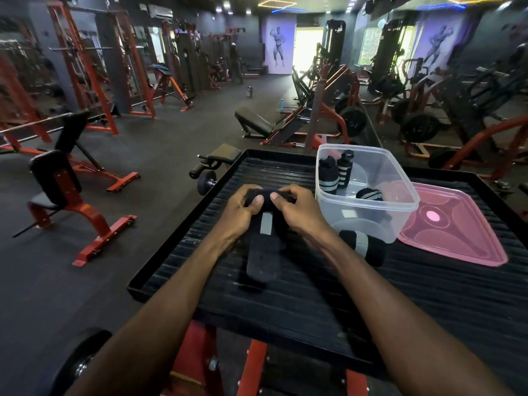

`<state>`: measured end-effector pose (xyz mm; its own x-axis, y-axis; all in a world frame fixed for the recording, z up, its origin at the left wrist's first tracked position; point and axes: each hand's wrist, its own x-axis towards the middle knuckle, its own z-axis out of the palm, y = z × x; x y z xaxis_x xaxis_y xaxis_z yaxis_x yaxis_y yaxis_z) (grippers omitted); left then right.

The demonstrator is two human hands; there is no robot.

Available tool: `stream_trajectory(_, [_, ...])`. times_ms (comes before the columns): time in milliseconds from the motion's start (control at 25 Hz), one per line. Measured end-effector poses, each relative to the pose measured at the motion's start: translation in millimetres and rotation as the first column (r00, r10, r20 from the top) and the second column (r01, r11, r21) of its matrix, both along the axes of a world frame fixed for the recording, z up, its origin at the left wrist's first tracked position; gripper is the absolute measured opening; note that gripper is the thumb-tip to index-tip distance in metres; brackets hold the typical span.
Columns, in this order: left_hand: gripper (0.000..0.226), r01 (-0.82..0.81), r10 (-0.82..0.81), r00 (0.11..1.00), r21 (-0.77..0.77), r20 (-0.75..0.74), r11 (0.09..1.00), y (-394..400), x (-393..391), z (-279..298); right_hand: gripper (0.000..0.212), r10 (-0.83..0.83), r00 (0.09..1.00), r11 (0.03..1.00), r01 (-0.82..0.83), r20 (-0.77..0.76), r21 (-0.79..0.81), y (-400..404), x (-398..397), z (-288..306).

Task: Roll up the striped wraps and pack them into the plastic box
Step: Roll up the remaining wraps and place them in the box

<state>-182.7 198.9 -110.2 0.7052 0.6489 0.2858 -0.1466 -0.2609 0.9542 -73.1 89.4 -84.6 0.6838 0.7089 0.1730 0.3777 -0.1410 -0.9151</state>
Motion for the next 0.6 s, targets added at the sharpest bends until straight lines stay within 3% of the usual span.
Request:
stream_trajectory(160, [0.019, 0.006, -0.008, 1.0, -0.201, -0.01, 0.98, -3.1, 0.4, 3.2, 0.019, 0.01, 0.997, 0.996, -0.016, 0.072, 0.085, -2.4, -1.1, 3.9])
stream_trajectory(360, [0.011, -0.043, 0.041, 0.999, -0.057, -0.026, 0.997, -1.2, -2.3, 3.2, 0.018, 0.02, 0.997, 0.999, -0.022, -0.073, -0.024, 0.3, -4.4, 1.3])
stream_trajectory(440, [0.015, -0.03, 0.029, 0.999, -0.035, -0.027, 0.999, -3.6, -2.4, 5.6, 0.016, -0.003, 0.999, 1.0, 0.003, -0.045, -0.009, -0.3, -3.5, 2.2])
stream_trajectory(520, [0.004, -0.006, 0.005, 1.0, -0.106, -0.011, 0.994, -4.9, -0.5, 6.2, 0.013, -0.015, 0.999, 0.999, 0.014, 0.033, 0.041, -3.8, -2.2, 5.1])
stream_trajectory(600, [0.028, -0.002, -0.004, 1.0, -0.224, -0.026, 0.975, -5.1, -1.2, 7.4, 0.016, 0.0, 0.997, 0.998, -0.006, 0.077, 0.068, -5.9, -2.7, 7.0])
